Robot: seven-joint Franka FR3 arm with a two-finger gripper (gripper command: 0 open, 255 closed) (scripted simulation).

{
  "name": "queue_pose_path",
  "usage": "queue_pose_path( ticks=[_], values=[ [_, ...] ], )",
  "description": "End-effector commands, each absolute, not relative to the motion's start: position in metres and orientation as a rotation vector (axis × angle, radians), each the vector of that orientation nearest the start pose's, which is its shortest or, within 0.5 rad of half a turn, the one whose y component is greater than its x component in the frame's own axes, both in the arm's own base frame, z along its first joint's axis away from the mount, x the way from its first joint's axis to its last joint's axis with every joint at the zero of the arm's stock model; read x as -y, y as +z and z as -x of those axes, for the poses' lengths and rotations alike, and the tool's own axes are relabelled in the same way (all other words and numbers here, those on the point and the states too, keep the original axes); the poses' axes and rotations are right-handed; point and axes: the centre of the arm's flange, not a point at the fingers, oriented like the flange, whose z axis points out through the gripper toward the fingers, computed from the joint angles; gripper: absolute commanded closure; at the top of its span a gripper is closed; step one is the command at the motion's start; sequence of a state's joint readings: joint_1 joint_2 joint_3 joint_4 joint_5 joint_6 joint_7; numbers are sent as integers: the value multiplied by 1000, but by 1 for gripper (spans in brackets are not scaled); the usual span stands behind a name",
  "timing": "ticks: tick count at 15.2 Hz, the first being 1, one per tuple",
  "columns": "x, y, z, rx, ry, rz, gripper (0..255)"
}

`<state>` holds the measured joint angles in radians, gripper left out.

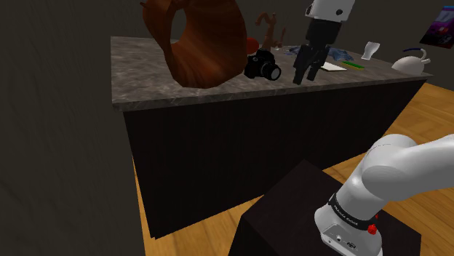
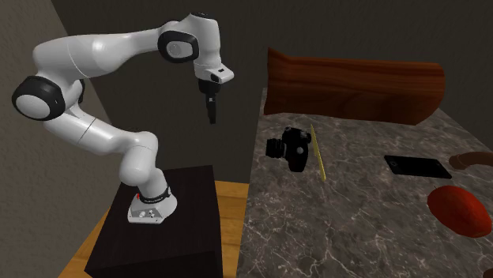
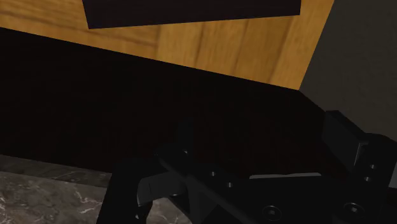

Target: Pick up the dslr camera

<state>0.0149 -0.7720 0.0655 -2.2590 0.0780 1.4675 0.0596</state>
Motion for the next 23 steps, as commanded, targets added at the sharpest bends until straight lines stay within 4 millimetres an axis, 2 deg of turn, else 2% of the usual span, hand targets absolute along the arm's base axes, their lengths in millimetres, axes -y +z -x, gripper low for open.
queue_pose_path(
  ticks=[1, 12, 23],
  values=[
    [-41, 622, -299, 14, 35, 3111, 0],
    [46, 642, -428, -118, 129, 3059, 0],
    [140, 649, -546, -242, 217, 3001, 0]
  ],
)
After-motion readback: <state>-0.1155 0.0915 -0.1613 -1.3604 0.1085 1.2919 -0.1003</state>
